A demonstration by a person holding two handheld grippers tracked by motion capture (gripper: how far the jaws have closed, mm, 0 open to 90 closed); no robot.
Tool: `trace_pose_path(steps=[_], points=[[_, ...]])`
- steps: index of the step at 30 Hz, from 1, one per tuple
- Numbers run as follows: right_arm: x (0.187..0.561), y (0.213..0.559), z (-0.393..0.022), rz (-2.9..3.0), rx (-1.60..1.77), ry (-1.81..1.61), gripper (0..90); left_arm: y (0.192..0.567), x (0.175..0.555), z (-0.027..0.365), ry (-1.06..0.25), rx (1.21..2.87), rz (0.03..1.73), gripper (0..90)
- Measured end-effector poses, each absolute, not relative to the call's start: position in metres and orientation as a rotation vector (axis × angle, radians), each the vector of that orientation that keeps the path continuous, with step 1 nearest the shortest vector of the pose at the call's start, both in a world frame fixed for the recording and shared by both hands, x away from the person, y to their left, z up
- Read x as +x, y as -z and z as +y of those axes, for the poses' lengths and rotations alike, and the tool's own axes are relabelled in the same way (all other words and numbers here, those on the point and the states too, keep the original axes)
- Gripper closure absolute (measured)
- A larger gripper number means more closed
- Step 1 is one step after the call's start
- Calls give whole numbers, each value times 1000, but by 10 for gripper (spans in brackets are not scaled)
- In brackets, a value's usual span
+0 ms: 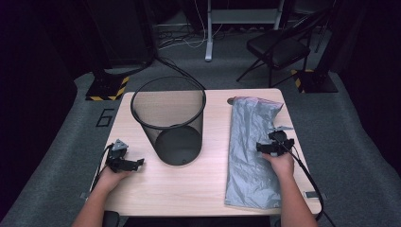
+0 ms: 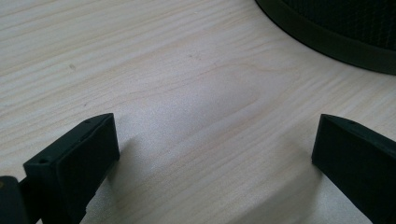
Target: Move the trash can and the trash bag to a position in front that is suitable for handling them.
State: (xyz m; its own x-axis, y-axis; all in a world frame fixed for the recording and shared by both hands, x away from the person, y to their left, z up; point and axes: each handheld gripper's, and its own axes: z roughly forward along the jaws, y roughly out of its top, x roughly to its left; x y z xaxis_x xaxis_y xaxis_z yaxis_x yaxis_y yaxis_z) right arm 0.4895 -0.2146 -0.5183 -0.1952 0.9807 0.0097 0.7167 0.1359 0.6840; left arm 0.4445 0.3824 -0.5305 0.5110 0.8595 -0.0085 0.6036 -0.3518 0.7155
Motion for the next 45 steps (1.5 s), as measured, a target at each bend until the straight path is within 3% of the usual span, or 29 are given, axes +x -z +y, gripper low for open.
trace_pose_path(steps=[14, 18, 23, 32, 34, 39, 45], points=[[487, 526, -215, 2008, 1573, -813, 4, 530, 444, 382, -489, 2088, 1194, 7], [483, 522, -214, 2074, 1493, -856, 189, 529, 444, 382, -484, 2092, 1208, 12], [480, 520, -212, 2108, 1444, -886, 336, 527, 443, 381, -484, 2103, 1206, 35], [477, 517, -210, 2163, 1397, -917, 656, 515, 438, 378, -414, 2160, 1172, 289], [478, 516, -212, 2174, 1389, -920, 715, 509, 438, 375, -406, 2157, 1162, 300], [478, 515, -213, 2194, 1412, -936, 833, 487, 435, 370, -382, 2102, 1106, 389], [477, 513, -212, 2243, 1372, -907, 882, 456, 433, 360, -409, 2124, 1034, 398]])
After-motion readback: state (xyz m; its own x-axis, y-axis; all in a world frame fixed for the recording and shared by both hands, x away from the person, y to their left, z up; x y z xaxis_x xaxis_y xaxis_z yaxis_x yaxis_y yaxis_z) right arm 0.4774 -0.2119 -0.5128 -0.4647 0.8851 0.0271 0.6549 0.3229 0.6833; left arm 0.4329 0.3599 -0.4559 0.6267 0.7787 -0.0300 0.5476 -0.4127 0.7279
